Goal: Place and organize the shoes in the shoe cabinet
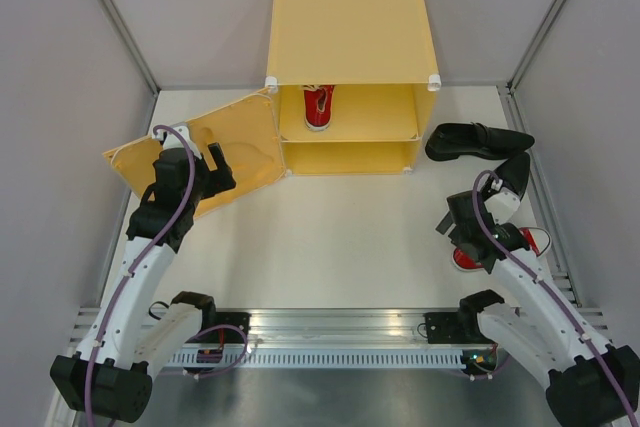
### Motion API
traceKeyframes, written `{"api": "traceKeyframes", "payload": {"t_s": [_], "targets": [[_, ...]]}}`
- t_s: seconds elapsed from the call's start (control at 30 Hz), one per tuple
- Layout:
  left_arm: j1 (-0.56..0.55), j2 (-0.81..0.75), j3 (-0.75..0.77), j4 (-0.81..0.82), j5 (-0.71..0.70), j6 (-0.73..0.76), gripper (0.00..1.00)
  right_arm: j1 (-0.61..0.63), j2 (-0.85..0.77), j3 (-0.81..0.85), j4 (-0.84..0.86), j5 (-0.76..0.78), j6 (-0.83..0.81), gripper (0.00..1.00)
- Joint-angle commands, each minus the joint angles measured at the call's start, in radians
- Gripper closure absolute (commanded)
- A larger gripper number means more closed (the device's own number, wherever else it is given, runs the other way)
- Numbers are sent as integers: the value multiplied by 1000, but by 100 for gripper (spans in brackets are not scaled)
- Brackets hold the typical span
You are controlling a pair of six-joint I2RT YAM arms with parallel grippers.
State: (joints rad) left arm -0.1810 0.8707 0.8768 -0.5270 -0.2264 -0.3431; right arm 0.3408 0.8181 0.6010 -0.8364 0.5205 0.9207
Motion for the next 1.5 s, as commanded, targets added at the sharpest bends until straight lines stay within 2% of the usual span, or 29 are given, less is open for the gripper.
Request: {"api": "traceKeyframes", "payload": {"t_s": [0.0, 0.13, 0.43, 0.47, 0.53, 0.57, 0.67, 0.73, 0.93, 1.13, 1.3, 1.47], "targets": [[-2, -6, 7, 7, 6, 23, 0, -55, -5, -43, 49, -80, 9, 10], [-2, -2, 7, 7, 9, 24, 0, -91, 21, -85, 91, -137, 15, 17], [-2, -7, 7, 7, 10, 24, 0, -178, 136, -205, 259, -243, 21, 44], [-2, -9, 7, 7, 10, 23, 0, -198, 151, -214, 263, -255, 23, 53], [-2, -9, 7, 7, 9, 24, 0, -212, 153, -208, 246, -272, 27, 64], [-2, -9, 8, 7, 9, 24, 0, -215, 132, -204, 232, -274, 27, 73], [-2, -10, 8, 7, 10, 23, 0, -215, 41, -159, 163, -258, 36, 91], [-2, -12, 8, 7, 10, 23, 0, -215, -3, -106, 96, -238, 41, 99], [-2, -12, 8, 7, 9, 23, 0, -215, -121, 71, -65, -189, 47, 99], [-2, -9, 10, 5, 9, 23, 0, -214, -151, 242, -115, -191, -6, 100], [-2, -10, 8, 7, 9, 21, 0, -214, -113, 350, -72, -330, -186, 99], [-2, -9, 10, 7, 6, 23, 0, -212, -59, 446, -102, -471, -368, 99]]}}
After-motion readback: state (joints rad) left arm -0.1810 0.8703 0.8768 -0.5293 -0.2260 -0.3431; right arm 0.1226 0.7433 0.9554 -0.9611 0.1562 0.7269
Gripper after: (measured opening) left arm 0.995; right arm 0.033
